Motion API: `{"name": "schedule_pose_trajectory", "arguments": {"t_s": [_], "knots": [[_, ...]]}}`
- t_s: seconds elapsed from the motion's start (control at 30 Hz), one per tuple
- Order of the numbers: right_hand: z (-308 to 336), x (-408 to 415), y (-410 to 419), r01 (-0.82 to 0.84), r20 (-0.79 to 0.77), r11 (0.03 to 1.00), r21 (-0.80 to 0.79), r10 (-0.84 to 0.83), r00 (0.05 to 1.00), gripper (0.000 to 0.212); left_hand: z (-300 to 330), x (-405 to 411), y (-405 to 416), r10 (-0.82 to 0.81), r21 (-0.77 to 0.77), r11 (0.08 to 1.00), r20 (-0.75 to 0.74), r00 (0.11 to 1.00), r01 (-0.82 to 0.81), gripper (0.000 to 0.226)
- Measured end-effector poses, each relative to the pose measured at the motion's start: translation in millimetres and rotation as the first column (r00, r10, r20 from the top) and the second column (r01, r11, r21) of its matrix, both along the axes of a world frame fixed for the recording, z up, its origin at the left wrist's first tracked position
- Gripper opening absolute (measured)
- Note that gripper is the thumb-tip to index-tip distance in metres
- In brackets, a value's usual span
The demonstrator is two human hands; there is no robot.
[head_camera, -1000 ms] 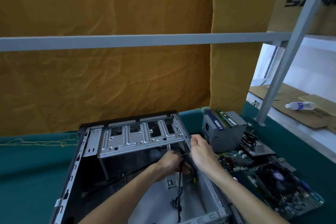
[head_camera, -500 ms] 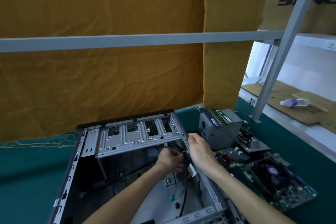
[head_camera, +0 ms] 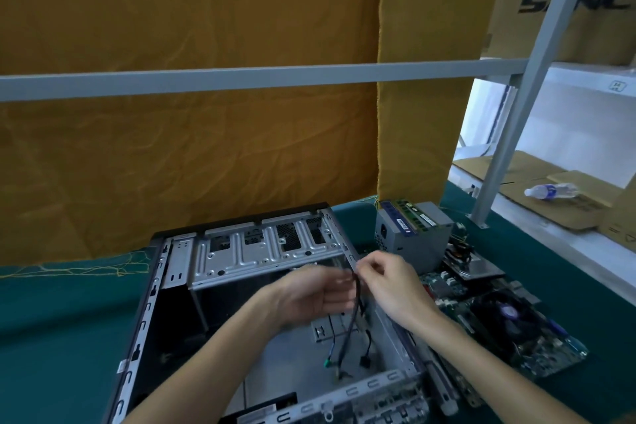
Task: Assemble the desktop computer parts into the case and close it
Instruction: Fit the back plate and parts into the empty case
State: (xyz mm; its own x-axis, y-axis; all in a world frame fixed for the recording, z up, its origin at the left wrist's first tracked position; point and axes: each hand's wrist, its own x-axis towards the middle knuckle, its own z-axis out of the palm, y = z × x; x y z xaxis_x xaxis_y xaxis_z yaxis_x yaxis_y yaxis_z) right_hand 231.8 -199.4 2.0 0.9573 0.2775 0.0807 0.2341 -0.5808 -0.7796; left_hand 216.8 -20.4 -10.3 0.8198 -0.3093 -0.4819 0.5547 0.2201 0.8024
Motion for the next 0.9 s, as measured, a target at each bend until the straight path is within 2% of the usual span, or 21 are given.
{"name": "schedule_pose_trajectory", "arguments": {"t_s": [0.07,0.13,0.2,0.23,0.3,0.37,0.4,0.5,0.57,0.7,0.73,0.8,0.9], "knots": [[9.9,-16.3,-3.1,-0.073,-0.068,0.996,-0.051,0.069,0.995,0.024,7.9,-0.2,1.8,0.001,-0.082,0.997,-0.038,0.999,-0.004,0.023],[15.7,-28.2,-0.9,-0.113,-0.116,0.988,-0.109,0.101,0.988,0.041,10.9,-1.8,1.1,-0.009,-0.064,0.998,-0.029,1.0,0.007,0.03],[18.5,-35.8,4.1,-0.117,-0.129,0.985,-0.125,0.101,0.986,0.053,12.8,-3.9,-0.1,0.011,-0.031,0.999,-0.018,1.0,-0.011,0.026],[21.2,-37.3,4.8,-0.118,-0.157,0.991,-0.068,0.106,0.982,0.052,13.1,-4.9,-0.5,0.012,0.023,1.0,0.008,1.0,-0.012,0.02],[31.6,-34.5,0.0,-0.095,-0.193,0.992,0.081,0.109,0.975,0.042,11.1,-8.4,0.3,-0.017,0.23,0.973,0.116,0.993,-0.01,0.016],[47.9,-25.3,-10.4,-0.03,-0.118,0.989,0.146,0.048,0.992,0.034,4.2,-11.0,5.4,-0.008,0.399,0.914,0.191,0.982,-0.07,0.018],[55.9,-19.5,-15.9,-0.003,-0.062,0.99,0.14,0.012,0.998,0.03,-0.1,-11.8,9.0,0.002,0.437,0.895,0.202,0.979,-0.092,0.016],[64.7,-5.6,-23.1,-0.005,0.022,1.0,-0.02,0.005,1.0,0.016,-15.5,-11.7,18.9,0.029,0.572,0.808,0.198,0.98,-0.14,0.015],[54.8,-4.6,-25.1,-0.01,-0.013,0.983,-0.185,0.008,1.0,0.009,-28.2,-9.8,22.8,0.028,0.652,0.742,0.197,0.98,-0.153,0.015],[23.3,-8.8,-34.9,-0.013,-0.078,0.89,-0.455,-0.026,0.997,0.013,-45.0,-5.4,31.1,0.01,0.814,0.547,0.225,0.974,-0.194,0.009],[19.8,-9.3,-36.7,-0.025,-0.108,0.88,-0.475,-0.03,0.994,0.017,-46.7,-5.1,33.9,0.008,0.814,0.557,0.196,0.981,-0.167,0.009],[19.3,-9.6,-36.9,-0.062,-0.166,0.885,-0.462,-0.017,0.986,0.032,-47.8,-6.4,35.3,-0.02,0.766,0.641,0.09,0.996,-0.056,0.009],[23.8,-8.8,-26.0,-0.072,-0.095,0.906,-0.416,0.036,0.995,0.045,-47.9,-5.1,26.3,-0.052,0.748,0.664,0.024,0.998,0.016,0.011]]}}
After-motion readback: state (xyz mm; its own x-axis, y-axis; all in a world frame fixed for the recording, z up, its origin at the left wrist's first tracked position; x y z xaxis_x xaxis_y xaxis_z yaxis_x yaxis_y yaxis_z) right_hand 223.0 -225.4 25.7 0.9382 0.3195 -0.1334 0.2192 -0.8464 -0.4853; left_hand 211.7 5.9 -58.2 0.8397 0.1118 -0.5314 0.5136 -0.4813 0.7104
